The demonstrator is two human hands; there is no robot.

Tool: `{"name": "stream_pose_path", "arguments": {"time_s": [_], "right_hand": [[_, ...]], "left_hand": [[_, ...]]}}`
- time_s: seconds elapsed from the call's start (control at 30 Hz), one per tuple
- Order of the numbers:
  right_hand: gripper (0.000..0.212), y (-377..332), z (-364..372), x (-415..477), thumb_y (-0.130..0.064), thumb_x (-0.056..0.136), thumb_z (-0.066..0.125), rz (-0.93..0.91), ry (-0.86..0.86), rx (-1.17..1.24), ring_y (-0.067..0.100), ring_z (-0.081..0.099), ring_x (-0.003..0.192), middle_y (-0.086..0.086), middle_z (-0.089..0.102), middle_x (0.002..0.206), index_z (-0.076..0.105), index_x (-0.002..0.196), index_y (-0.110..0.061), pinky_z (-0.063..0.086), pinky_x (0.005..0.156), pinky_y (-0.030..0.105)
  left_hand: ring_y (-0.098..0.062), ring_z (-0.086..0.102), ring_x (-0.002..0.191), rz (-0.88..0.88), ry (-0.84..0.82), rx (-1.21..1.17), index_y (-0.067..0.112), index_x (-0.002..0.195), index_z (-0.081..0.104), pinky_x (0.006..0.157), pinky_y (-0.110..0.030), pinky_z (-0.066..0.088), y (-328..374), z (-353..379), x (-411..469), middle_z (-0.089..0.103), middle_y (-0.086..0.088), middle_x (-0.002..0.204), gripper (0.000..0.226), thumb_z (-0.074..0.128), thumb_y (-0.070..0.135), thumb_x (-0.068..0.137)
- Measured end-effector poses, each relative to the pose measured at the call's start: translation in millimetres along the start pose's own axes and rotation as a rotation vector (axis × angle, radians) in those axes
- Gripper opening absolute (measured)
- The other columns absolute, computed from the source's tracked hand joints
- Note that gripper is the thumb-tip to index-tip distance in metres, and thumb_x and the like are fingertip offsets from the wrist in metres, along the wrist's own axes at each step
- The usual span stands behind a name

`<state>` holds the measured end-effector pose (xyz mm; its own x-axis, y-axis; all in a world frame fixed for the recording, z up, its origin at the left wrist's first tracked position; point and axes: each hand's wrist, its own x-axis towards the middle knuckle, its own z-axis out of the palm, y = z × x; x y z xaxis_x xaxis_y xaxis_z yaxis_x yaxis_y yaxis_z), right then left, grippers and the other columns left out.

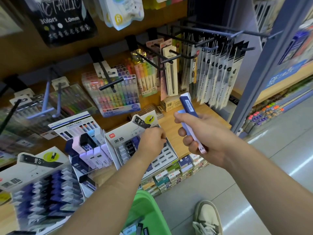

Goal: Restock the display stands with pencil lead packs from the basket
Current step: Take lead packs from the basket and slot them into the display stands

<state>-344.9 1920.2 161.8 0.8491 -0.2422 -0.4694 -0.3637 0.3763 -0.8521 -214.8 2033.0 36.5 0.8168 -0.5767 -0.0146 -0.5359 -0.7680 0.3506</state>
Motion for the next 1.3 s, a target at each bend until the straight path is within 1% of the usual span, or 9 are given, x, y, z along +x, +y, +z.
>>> {"name": "stream_pose_path", "arguments": {"time_s": [0.13,0.23,0.3,0.5,0.8,1.0,1.07,1.17,1.3], "right_hand": [[0.023,-1,-2,-1,-0.03,0.09,0.069,0.015,-0.047,-0.13,0.007,0.036,0.042,-0.002,0.049,0.06,0.058,0.105,-0.017,0.026,0.032,0.016],[0.022,0,-4,-3,-0.027,0.089,0.07,0.033,-0.107,-0.23,0.006,0.037,0.041,-0.003,0.05,0.057,0.06,0.107,-0.017,0.027,0.032,0.016],[0.022,2,-3,-3,-0.026,0.088,0.071,0.018,-0.118,-0.312,0.006,0.038,0.041,-0.004,0.049,0.056,0.061,0.105,-0.018,0.028,0.034,0.016],[0.023,8,3,-4,-0.028,0.085,0.075,-0.025,-0.182,-0.466,0.007,0.046,0.047,-0.002,0.053,0.062,0.063,0.102,-0.017,0.033,0.037,0.017],[0.01,2,0,-2,-0.012,0.093,0.063,0.021,-0.072,-0.336,0.01,0.041,0.042,-0.001,0.044,0.054,0.058,0.101,-0.008,0.029,0.034,0.019],[0.038,5,11,-5,-0.043,0.097,0.055,0.162,-0.235,-0.026,0.028,0.072,0.072,0.013,0.073,0.084,0.067,0.106,-0.009,0.045,0.042,0.021],[0.045,8,14,-4,-0.049,0.094,0.055,0.178,-0.326,-0.003,0.023,0.068,0.066,0.014,0.073,0.086,0.069,0.108,-0.009,0.048,0.052,0.021],[0.042,11,16,-3,-0.047,0.082,0.067,0.161,-0.36,-0.015,0.011,0.05,0.049,0.006,0.064,0.071,0.068,0.099,-0.009,0.032,0.032,0.014],[0.023,13,17,-1,-0.028,0.084,0.073,0.117,-0.349,-0.058,0.008,0.045,0.047,0.003,0.061,0.067,0.068,0.096,-0.008,0.026,0.03,0.013]], "left_hand": [[-0.016,0.059,0.065,-0.083,0.032,-0.163,0.019,0.066,0.059,0.053,-0.021,0.037,12,-20,-8,0.054,0.007,0.056,0.027,0.058,0.022,0.093],[-0.011,0.058,0.064,-0.251,-0.015,-1.113,0.018,0.079,0.073,0.055,-0.015,0.046,28,-58,-21,0.069,0.007,0.068,0.032,0.051,0.031,0.098],[-0.012,0.059,0.07,-0.183,-0.103,-1.39,0.024,0.093,0.075,0.06,-0.022,0.05,32,-82,-31,0.072,0.001,0.087,0.034,0.053,0.049,0.092],[-0.015,0.061,0.064,-0.139,-0.07,-1.219,0.011,0.104,0.065,0.057,-0.023,0.049,45,-105,-50,0.07,-0.01,0.081,0.025,0.073,0.01,0.08],[-0.015,0.068,0.071,-0.302,0.157,-1.619,0.01,0.102,0.068,0.062,-0.023,0.056,15,-110,-66,0.073,-0.007,0.087,0.016,0.056,0.017,0.094],[-0.013,0.067,0.07,-0.129,-0.024,-1.427,0.01,0.107,0.067,0.061,-0.02,0.055,17,-106,-79,0.073,-0.008,0.087,0.02,0.054,0.007,0.093],[-0.01,0.061,0.061,-0.081,-0.027,-1.341,0.011,0.107,0.068,0.058,-0.019,0.052,22,-107,-80,0.072,-0.008,0.081,0.022,0.052,0.003,0.094],[-0.006,0.059,0.063,-0.028,0.028,-1.179,0.02,0.109,0.068,0.06,-0.019,0.049,24,-108,-82,0.07,0.001,0.08,0.029,0.054,0.0,0.093],[-0.01,0.062,0.063,-0.109,0.177,-1.203,0.023,0.105,0.072,0.063,-0.02,0.052,23,-104,-87,0.065,-0.003,0.084,0.029,0.064,0.001,0.087]]}}
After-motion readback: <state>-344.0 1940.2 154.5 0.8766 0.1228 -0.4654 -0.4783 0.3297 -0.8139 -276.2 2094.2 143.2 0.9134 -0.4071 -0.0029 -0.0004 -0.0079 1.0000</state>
